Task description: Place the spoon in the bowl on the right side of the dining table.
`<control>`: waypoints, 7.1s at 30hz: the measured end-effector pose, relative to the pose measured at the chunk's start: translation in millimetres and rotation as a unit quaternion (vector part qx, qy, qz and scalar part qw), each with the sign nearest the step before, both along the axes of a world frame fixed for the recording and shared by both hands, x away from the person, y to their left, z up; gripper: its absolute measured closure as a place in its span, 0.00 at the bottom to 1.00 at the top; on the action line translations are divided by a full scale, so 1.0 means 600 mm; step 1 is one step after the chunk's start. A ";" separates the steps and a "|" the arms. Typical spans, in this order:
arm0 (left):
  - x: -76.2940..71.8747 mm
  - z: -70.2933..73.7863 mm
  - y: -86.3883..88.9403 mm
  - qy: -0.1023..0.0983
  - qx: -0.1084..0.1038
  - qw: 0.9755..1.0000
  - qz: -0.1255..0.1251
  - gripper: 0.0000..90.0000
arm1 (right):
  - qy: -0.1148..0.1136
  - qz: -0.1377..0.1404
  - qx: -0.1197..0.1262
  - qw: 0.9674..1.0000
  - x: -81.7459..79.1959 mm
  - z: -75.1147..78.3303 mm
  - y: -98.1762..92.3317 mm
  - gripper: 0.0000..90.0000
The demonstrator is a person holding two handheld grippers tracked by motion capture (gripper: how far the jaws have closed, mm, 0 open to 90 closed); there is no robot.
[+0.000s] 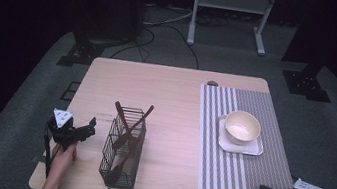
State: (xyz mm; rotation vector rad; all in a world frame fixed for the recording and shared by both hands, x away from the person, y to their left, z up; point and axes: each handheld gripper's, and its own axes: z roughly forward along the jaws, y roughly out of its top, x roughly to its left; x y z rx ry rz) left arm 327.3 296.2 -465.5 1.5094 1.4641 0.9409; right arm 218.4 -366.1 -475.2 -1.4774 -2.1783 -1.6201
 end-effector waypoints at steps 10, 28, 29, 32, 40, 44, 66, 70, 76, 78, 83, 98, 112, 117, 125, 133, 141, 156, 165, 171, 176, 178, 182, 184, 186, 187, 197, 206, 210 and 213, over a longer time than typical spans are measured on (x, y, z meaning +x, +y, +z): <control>0.003 -0.001 -0.002 0.002 0.007 1.000 -0.001 0.00 | -0.001 0.057 0.031 0.998 0.045 0.026 0.050 0.27; 0.000 0.000 -0.002 -0.002 0.007 1.000 -0.008 0.00 | 0.000 0.096 0.027 0.995 0.087 0.049 0.116 0.23; 0.000 0.000 -0.003 -0.001 0.009 1.000 -0.007 0.00 | 0.002 0.099 0.030 0.995 0.089 0.050 0.118 0.23; 0.001 0.000 -0.003 -0.001 0.010 1.000 -0.007 0.00 | 0.007 0.105 0.034 0.994 0.095 0.053 0.125 0.23; 0.000 0.000 -0.002 -0.001 0.006 1.000 -0.008 0.00 | 0.008 0.137 0.031 0.990 0.112 0.072 0.155 0.23; 0.000 0.000 -0.001 -0.003 0.004 1.000 -0.008 0.00 | 0.011 0.149 0.023 0.989 0.120 0.074 0.171 0.24; 0.001 0.000 -0.001 0.000 0.002 1.000 -0.010 0.00 | 0.013 0.174 0.012 0.985 0.154 0.095 0.251 0.22; 0.001 0.000 -0.001 0.001 0.005 1.000 -0.012 0.00 | 0.013 0.184 0.017 0.983 0.157 0.104 0.267 0.22; 0.001 0.000 -0.002 0.002 0.009 1.000 -0.014 0.00 | 0.008 0.195 0.010 0.981 0.163 0.119 0.291 0.21; 0.001 0.000 -0.003 0.003 0.010 1.000 -0.015 0.00 | 0.009 0.199 0.011 0.980 0.165 0.123 0.298 0.21; 0.002 -0.001 -0.003 0.003 0.011 1.000 -0.015 0.00 | 0.012 0.211 0.009 0.977 0.169 0.133 0.316 0.21; 0.002 -0.001 -0.005 0.005 0.016 1.000 -0.018 0.00 | 0.010 0.244 -0.001 0.970 0.183 0.166 0.373 0.21; 0.003 -0.001 -0.006 0.005 0.019 1.000 -0.022 0.00 | 0.010 0.272 -0.005 0.962 0.191 0.180 0.425 0.22; 0.003 -0.001 -0.007 0.005 0.020 1.000 -0.022 0.00 | 0.007 0.280 -0.005 0.960 0.194 0.190 0.441 0.23; 0.003 -0.001 -0.007 0.006 0.021 0.999 -0.023 0.00 | 0.009 0.287 -0.018 0.958 0.196 0.199 0.464 0.23; 0.003 -0.001 -0.007 0.006 0.022 0.999 -0.024 0.00 | 0.007 0.296 -0.025 0.955 0.198 0.202 0.488 0.26; 0.003 -0.001 -0.006 0.006 0.018 1.000 -0.020 0.00 | 0.010 0.298 -0.036 0.954 0.202 0.204 0.509 0.33; 0.003 -0.001 -0.007 0.006 0.019 1.000 -0.020 0.00 | 0.029 0.285 -0.051 0.957 0.212 0.198 0.537 0.55; 0.003 -0.001 -0.002 0.005 0.008 1.000 -0.017 0.00 | 0.036 0.279 -0.042 0.959 0.214 0.197 0.540 0.77; 0.003 -0.001 -0.005 0.008 0.017 1.000 -0.015 0.00 | 0.027 0.281 -0.046 0.958 0.210 0.201 0.540 0.92; 0.003 -0.001 -0.006 0.007 0.017 1.000 -0.015 0.00 | 0.015 0.278 -0.049 0.959 0.205 0.211 0.538 0.92; 0.003 -0.001 -0.005 0.007 0.016 1.000 -0.015 0.00 | 0.012 0.277 -0.049 0.960 0.204 0.214 0.538 0.92; 0.003 -0.001 -0.006 0.008 0.018 1.000 -0.016 0.00 | 0.004 0.272 -0.049 0.961 0.201 0.224 0.535 0.93; 0.003 -0.001 -0.006 0.007 0.018 1.000 -0.016 0.00 | 0.000 0.269 -0.046 0.962 0.200 0.232 0.533 0.93; 0.003 -0.001 -0.006 0.008 0.018 1.000 -0.016 0.00 | -0.004 0.268 -0.041 0.963 0.198 0.239 0.530 0.93; 0.003 -0.001 -0.006 0.007 0.018 1.000 -0.015 0.00 | -0.005 0.267 -0.040 0.963 0.197 0.242 0.528 0.93; 0.004 -0.001 -0.006 0.006 0.019 1.000 -0.017 0.00 | -0.013 0.250 -0.024 0.968 0.198 0.271 0.507 0.93; 0.004 -0.001 -0.007 0.006 0.020 1.000 -0.017 0.00 | -0.017 0.241 -0.008 0.970 0.200 0.287 0.493 0.93; 0.004 -0.001 -0.007 0.006 0.019 1.000 -0.017 0.00 | -0.015 0.237 -0.002 0.971 0.202 0.293 0.488 0.93; 0.003 -0.001 -0.005 0.008 0.017 1.000 -0.018 0.00 | -0.014 0.232 0.005 0.973 0.203 0.297 0.483 0.93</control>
